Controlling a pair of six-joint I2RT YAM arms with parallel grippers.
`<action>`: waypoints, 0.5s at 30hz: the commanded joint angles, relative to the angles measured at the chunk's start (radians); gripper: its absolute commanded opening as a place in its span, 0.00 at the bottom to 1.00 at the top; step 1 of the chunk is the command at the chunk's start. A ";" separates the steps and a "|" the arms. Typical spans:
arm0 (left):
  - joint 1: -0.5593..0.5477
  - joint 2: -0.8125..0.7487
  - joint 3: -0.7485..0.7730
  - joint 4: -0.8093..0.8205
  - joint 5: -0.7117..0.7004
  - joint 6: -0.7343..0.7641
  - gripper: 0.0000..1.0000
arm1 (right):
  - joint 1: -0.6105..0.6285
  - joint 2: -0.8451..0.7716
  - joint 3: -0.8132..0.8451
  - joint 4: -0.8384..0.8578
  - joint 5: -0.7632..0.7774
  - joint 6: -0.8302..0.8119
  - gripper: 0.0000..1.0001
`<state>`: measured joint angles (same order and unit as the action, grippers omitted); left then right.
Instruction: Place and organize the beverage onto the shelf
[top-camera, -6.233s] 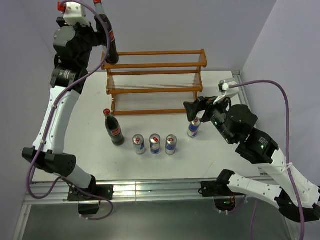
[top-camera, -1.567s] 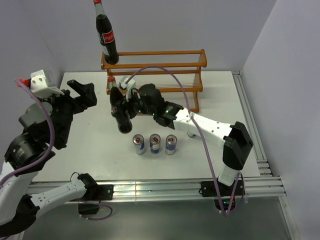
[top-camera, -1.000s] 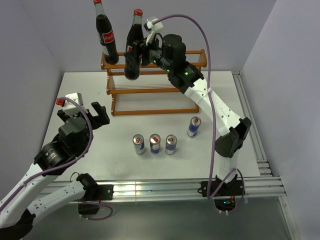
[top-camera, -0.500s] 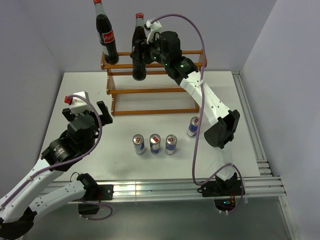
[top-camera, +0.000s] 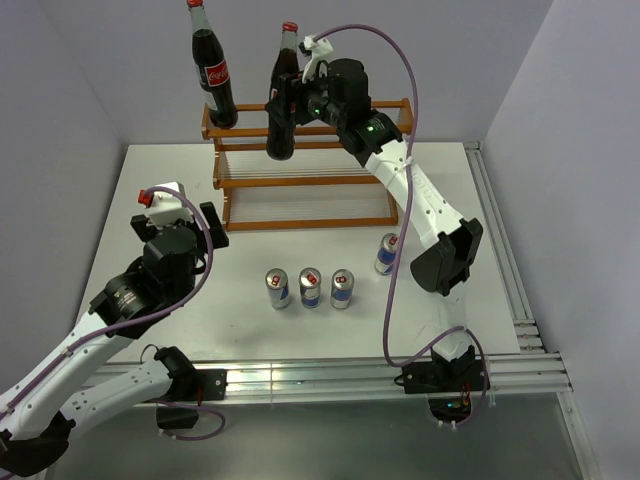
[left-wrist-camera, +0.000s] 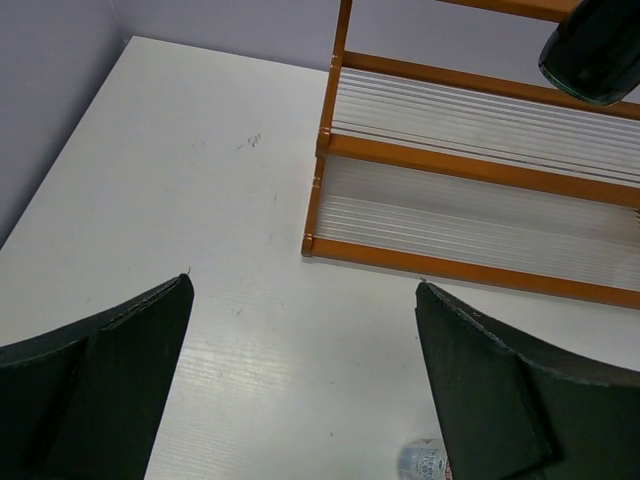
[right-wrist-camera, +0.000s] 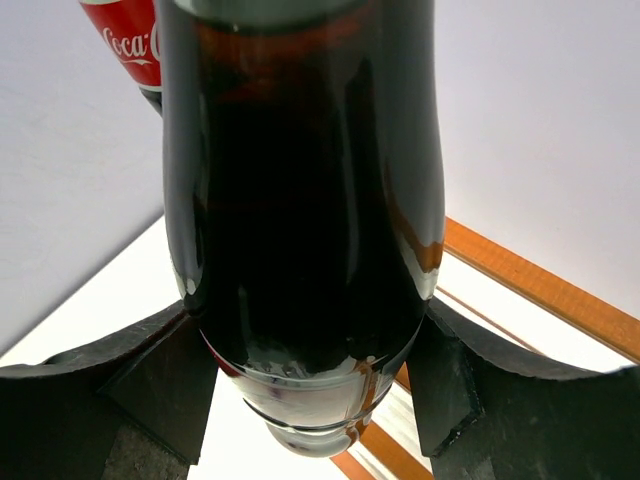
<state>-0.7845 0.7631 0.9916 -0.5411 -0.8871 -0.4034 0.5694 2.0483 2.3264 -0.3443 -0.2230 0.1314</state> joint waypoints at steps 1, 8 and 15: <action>-0.002 -0.002 -0.002 0.030 0.002 0.024 1.00 | -0.026 -0.126 0.122 0.340 -0.013 0.040 0.00; -0.002 0.018 -0.002 0.026 0.007 0.028 0.99 | -0.059 -0.126 0.110 0.381 -0.045 0.089 0.00; -0.002 0.013 -0.004 0.029 0.010 0.031 0.99 | -0.060 -0.143 0.082 0.403 -0.059 0.088 0.00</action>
<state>-0.7845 0.7826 0.9871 -0.5415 -0.8829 -0.3866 0.5224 2.0480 2.3367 -0.3119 -0.2878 0.2161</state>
